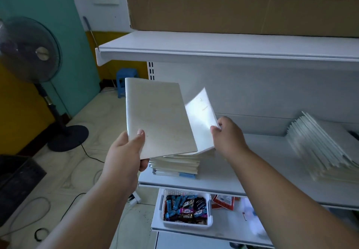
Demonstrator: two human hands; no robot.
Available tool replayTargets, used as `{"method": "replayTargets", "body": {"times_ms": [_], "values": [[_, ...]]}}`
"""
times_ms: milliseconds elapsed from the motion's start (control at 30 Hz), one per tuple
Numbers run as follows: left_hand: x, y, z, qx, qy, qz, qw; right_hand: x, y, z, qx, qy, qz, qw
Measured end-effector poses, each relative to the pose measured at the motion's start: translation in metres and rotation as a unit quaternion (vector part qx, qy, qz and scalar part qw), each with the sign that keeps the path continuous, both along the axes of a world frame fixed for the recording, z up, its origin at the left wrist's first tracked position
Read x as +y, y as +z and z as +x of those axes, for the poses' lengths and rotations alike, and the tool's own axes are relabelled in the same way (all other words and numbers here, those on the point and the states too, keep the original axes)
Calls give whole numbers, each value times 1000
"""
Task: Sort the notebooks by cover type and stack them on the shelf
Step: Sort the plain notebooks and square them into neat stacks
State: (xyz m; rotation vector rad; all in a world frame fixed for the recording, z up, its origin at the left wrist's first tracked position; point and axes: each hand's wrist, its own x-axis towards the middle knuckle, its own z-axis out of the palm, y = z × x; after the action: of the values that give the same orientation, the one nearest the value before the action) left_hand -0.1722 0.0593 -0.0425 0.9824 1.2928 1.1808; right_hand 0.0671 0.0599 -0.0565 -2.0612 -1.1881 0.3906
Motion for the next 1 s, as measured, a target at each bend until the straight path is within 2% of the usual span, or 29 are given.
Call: {"method": "replayTargets", "body": {"times_ms": [67,133,200,233,267,300,333,367,400,433,467,533,567,667,700,733,800,833,900,1000], "values": [[-4,3,4,27,-10,12,999,-9,6,-13,212,27,59,975],[-7,8,8,110,-20,34,993,-21,12,-28,379,70,78,919],[-6,12,8,127,-22,31,991,-27,19,-37,473,119,79,869],[-4,12,6,103,-23,25,994,-27,20,-37,498,138,77,853],[-3,13,5,62,-22,17,998,-25,20,-35,509,141,77,846],[-3,13,3,17,-16,8,1000,-21,18,-31,480,120,76,866],[-4,13,2,-4,-8,7,1000,-15,14,-24,388,94,64,914],[-5,13,1,-9,-3,9,1000,-8,7,-17,242,65,34,968],[-8,12,0,-16,-1,10,1000,-4,-1,-10,87,35,-15,995],[-8,11,-1,-43,0,6,999,0,-8,-5,8,16,-72,997],[-10,12,-2,-70,-3,-3,998,4,-16,-2,-8,25,-129,991],[-11,14,-3,-102,-10,-17,995,10,-25,1,42,52,-175,982],[-11,15,-4,-104,-12,-17,994,11,-26,1,46,51,-165,984],[-14,17,-5,-116,-24,-13,993,15,-21,3,26,20,-60,998],[-14,17,-5,-116,-27,-15,993,12,-17,2,84,14,-16,996],[-15,18,-5,-115,-32,-15,993,7,-10,-1,184,19,20,982],[-16,18,-3,-110,-36,-7,993,-7,0,-7,368,52,63,926],[-17,18,-1,-100,-41,1,994,-16,6,-12,429,77,69,897],[-19,19,6,-53,-59,30,996,-30,13,-15,489,125,73,860],[-21,20,24,-31,-103,65,992,-46,20,-13,517,154,63,840]]}}
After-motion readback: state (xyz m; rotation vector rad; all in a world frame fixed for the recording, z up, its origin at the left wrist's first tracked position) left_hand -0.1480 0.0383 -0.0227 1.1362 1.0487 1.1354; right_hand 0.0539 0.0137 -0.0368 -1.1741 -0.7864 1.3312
